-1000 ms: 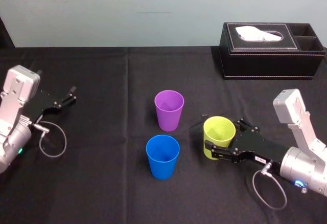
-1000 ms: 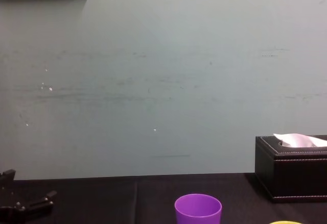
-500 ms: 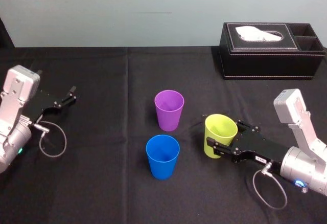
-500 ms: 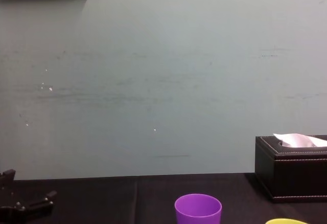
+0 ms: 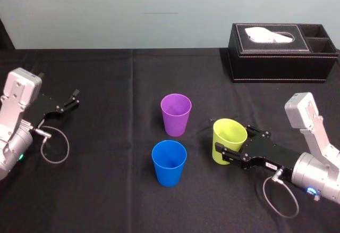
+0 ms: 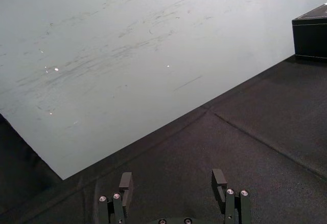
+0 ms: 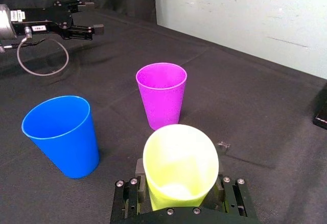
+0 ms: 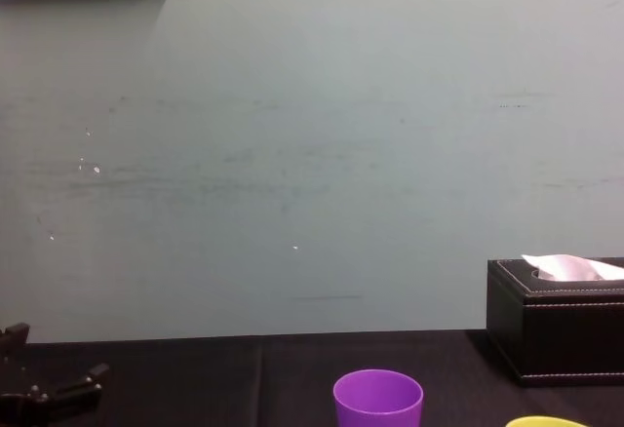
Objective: Stack the three plastic cups sequentially using one hand.
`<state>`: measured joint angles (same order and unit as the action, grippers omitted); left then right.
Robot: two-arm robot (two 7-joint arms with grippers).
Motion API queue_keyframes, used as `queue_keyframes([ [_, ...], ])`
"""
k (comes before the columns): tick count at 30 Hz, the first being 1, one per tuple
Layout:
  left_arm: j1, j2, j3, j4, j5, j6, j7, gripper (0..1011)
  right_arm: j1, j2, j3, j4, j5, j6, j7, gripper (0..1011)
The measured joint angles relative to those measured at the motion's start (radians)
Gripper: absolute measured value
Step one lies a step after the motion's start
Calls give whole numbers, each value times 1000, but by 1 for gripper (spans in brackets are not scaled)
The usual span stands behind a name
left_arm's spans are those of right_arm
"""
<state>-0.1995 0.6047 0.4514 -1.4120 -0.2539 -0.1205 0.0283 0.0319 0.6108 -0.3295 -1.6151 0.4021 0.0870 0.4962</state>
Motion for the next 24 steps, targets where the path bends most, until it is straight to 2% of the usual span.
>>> queue_keyframes([
  [12,0,0,0,0,0,0,0,1011,-15,5,28,-34,14,2,-27,737],
  [18,0,0,0,0,0,0,0,1011,-10,16,48,-90,22,34,-47,737],
  [24,0,0,0,0,0,0,0,1011,26,22,43,-136,9,75,-59,736],
])
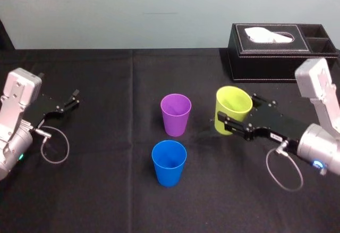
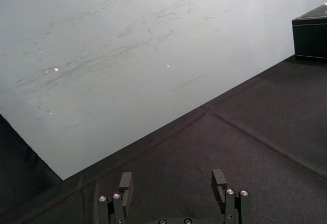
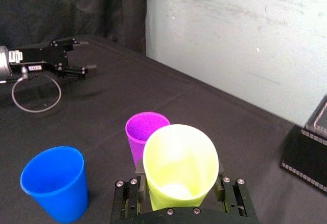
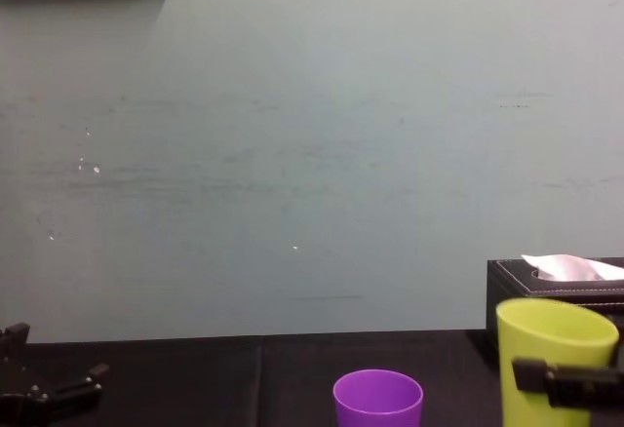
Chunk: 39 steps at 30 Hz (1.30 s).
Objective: Stack the three plastic cups sequentially using one hand.
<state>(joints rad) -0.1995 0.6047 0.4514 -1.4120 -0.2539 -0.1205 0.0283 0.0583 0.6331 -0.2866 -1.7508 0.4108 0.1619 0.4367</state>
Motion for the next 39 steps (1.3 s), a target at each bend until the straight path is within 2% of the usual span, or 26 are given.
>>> queue_keyframes([
  [7,0,0,0,0,0,0,0,1011,76,-20,-35,-2,-27,33,-2,736],
  [17,0,0,0,0,0,0,0,1011,157,-62,-86,32,-54,34,12,737],
  [26,0,0,0,0,0,0,0,1012,202,-93,-123,65,-68,25,26,737],
  [39,0,0,0,0,0,0,0,1011,271,-143,-178,148,-93,11,48,737],
])
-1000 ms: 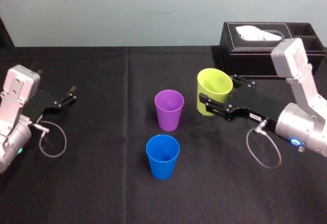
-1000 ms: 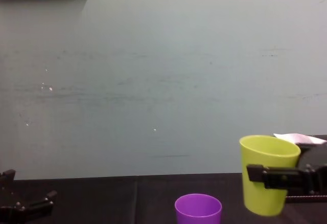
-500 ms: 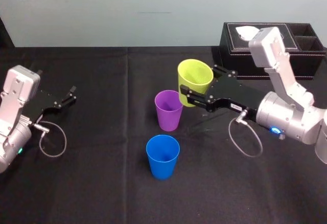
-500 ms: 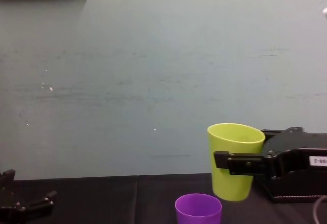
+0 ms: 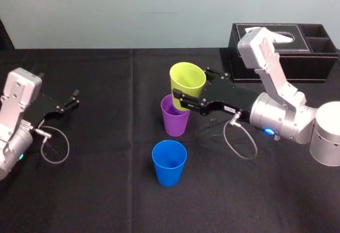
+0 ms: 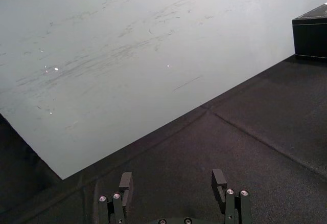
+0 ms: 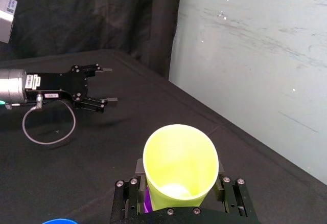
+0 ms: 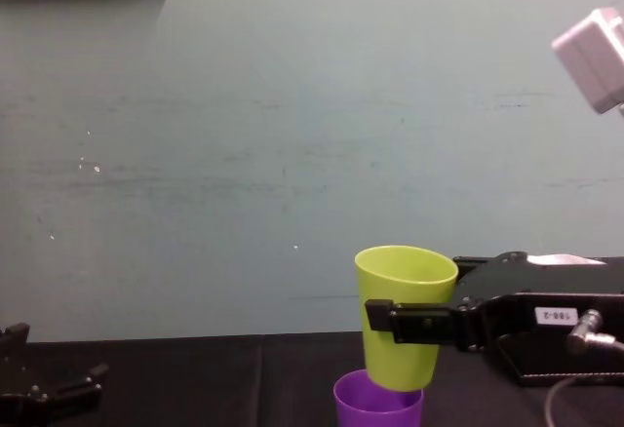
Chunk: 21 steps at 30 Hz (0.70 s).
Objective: Stack the three plastic cups sequentially using one hand.
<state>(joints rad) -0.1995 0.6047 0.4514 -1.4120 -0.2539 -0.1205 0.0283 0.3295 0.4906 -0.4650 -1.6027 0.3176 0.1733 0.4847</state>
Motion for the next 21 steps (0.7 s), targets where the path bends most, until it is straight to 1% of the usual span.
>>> queue_keyframes([
  [10,0,0,0,0,0,0,0,1011,31,-24,-25,47,-11,-7,12,736],
  [21,0,0,0,0,0,0,0,1011,45,-36,-40,81,-19,-16,23,736],
])
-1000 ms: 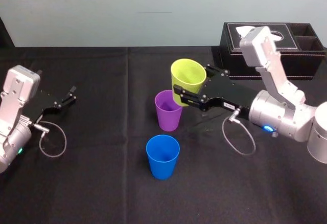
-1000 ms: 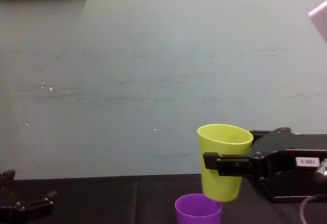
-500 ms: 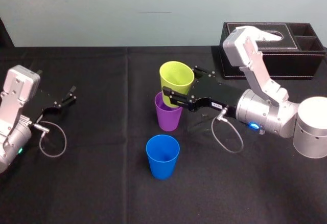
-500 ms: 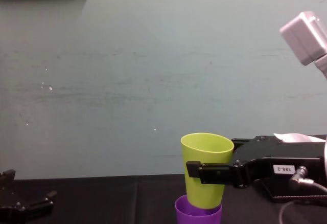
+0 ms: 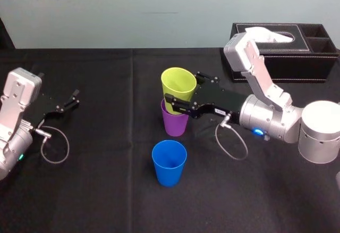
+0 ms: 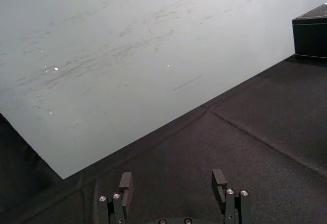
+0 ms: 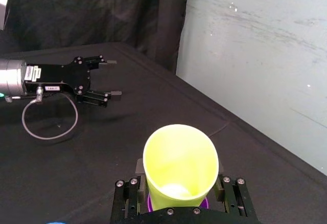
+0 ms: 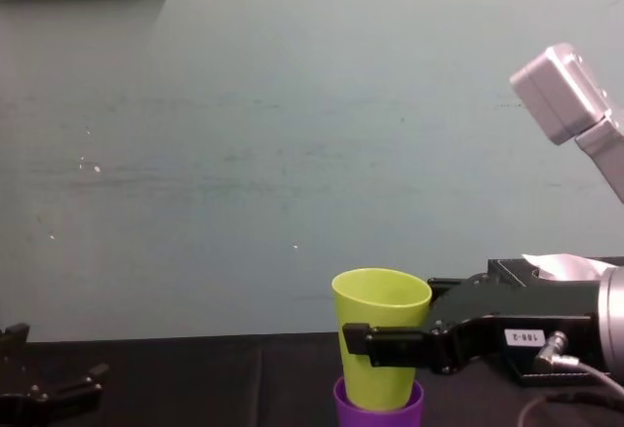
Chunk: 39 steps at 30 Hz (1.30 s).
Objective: Stack the three plastic cups sequentially using one hand.
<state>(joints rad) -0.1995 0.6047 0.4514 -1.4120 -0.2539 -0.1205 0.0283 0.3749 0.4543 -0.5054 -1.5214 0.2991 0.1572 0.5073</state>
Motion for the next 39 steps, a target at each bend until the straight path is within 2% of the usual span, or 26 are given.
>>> queue_keyframes([
  [11,0,0,0,0,0,0,0,1011,2,-6,-7,24,-1,-7,5,736],
  [30,0,0,0,0,0,0,0,1011,-2,-6,-6,27,-2,-5,2,741],
  [36,0,0,0,0,0,0,0,1012,-2,-6,-6,26,-1,-5,1,882],
  [37,0,0,0,0,0,0,0,1011,-2,-6,-6,26,-1,-5,1,930],
  [39,0,0,0,0,0,0,0,1011,-2,-6,-6,26,-1,-5,1,958],
])
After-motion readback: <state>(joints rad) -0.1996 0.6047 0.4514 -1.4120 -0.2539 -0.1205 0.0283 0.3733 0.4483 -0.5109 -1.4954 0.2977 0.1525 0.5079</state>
